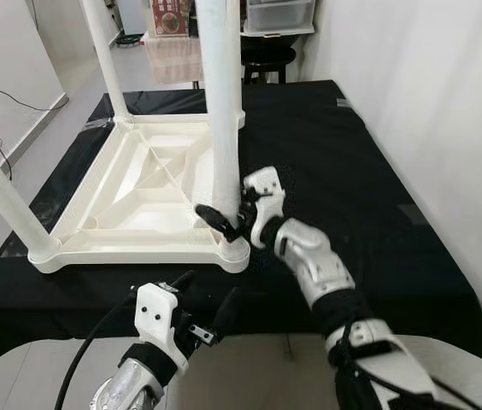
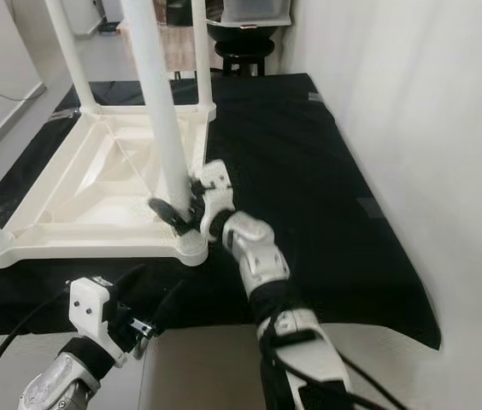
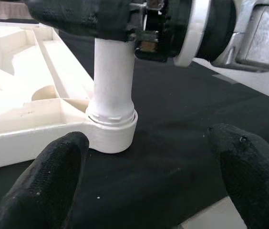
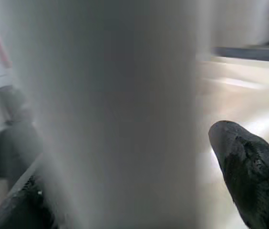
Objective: Building children table
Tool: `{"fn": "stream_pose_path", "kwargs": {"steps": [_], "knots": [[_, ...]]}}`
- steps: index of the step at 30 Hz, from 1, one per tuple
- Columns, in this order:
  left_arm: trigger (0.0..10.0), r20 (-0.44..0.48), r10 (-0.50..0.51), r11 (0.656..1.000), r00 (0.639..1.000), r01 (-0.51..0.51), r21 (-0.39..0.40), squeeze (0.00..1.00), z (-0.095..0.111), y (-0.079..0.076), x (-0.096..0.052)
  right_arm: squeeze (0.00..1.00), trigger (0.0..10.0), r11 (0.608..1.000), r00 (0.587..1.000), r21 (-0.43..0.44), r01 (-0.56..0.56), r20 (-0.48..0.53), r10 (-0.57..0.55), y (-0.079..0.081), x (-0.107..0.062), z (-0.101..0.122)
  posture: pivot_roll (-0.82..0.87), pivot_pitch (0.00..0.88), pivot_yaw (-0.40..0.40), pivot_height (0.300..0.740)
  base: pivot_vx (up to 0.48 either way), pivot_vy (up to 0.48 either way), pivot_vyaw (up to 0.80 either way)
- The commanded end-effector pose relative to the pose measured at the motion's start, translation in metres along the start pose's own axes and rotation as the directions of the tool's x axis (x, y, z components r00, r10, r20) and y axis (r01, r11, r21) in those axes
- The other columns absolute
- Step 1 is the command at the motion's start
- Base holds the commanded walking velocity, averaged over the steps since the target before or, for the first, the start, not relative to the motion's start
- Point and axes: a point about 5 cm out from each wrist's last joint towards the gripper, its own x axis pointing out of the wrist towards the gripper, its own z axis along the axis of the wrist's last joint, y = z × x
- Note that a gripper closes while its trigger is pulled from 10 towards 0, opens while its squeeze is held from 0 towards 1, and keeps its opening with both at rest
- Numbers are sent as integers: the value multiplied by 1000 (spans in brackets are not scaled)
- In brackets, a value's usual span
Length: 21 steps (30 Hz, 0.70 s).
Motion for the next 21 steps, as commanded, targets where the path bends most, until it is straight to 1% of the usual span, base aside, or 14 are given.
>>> {"fn": "stream_pose_path", "kwargs": {"steps": [1, 2, 3, 4, 5, 7, 8, 9, 11, 17, 20, 21], "knots": [[10000, -6, 3, 1000, 1000, -3, 5, 0, -2, 3, -1, 0, 10000, 974, 974, -46, -222, -53, 219, 11, 7, 1, 1, 38, 13, 740, 0, 0, 0], [10000, -6, 4, 1000, 1000, -4, 6, 0, -2, 3, -1, 0, 10000, 959, 960, -60, -275, -78, 271, 11, 6, 0, 1, 38, 13, 740, 0, 0, 0], [10000, -6, 4, 1000, 1000, -4, 6, 0, -2, 3, -1, 0, 10000, 959, 960, -60, -275, -78, 271, 11, 6, 0, 1, 38, 13, 740, 0, 0, 0], [10000, -5, 6, 1000, 1000, -6, 6, 0, -2, 3, 0, 0, 10000, 949, 948, -52, -311, -93, 306, 9, 7, 0, 3, 37, 13, 740, 0, 0, 0], [10000, -5, 7, 1000, 1000, -7, 6, 0, -2, 4, 0, 0, 10000, 946, 943, -40, -322, -99, 317, 7, 7, 2, 3, 37, 13, 740, 0, 0, 0], [10000, -5, 8, 1000, 1000, -8, 5, 0, -3, 4, 0, 0, 10000, 943, 940, -24, -331, -94, 327, 6, 8, 4, 7, 32, 12, 740, 0, 0, 0], [10000, -5, 9, 1000, 1000, -9, 5, 0, -3, 4, 0, 0, 2039, 941, 938, -13, -337, -90, 335, 4, 8, 5, 8, 32, 13, 740, 0, 0, 0], [10000, -5, 10, 1000, 1000, -10, 3, 0, -3, 4, 0, 0, 0, 944, 940, -3, -330, -91, 329, 3, 9, 5, 9, 32, 13, 740, 0, 0, 0], [10000, -5, 9, 1000, 1000, -9, 1, 0, -4, 4, 0, 0, 0, 945, 941, 8, -327, -93, 327, 1, 8, 6, 9, 32, 13, 740, 0, 0, 0], [10000, -8, 9, 1000, 1000, -9, -5, 0, -4, 3, -1, 0, 0, 943, 939, 1, -333, -94, 332, -4, 3, 5, 4, 36, 17, 740, 0, 0, 0], [10000, -9, 8, 1000, 1000, -8, -9, 0, -4, 3, -1, 0, 0, 945, 942, -12, -326, -89, 324, -7, -1, 5, 2, 37, 19, 740, 0, 0, 0], [10000, -9, 7, 1000, 1000, -7, -11, 0, -4, 3, -2, 0, 0, 955, 952, -38, -295, -98, 290, -10, -4, 3, -3, 44, 18, 740, 0, 0, 0]]}}
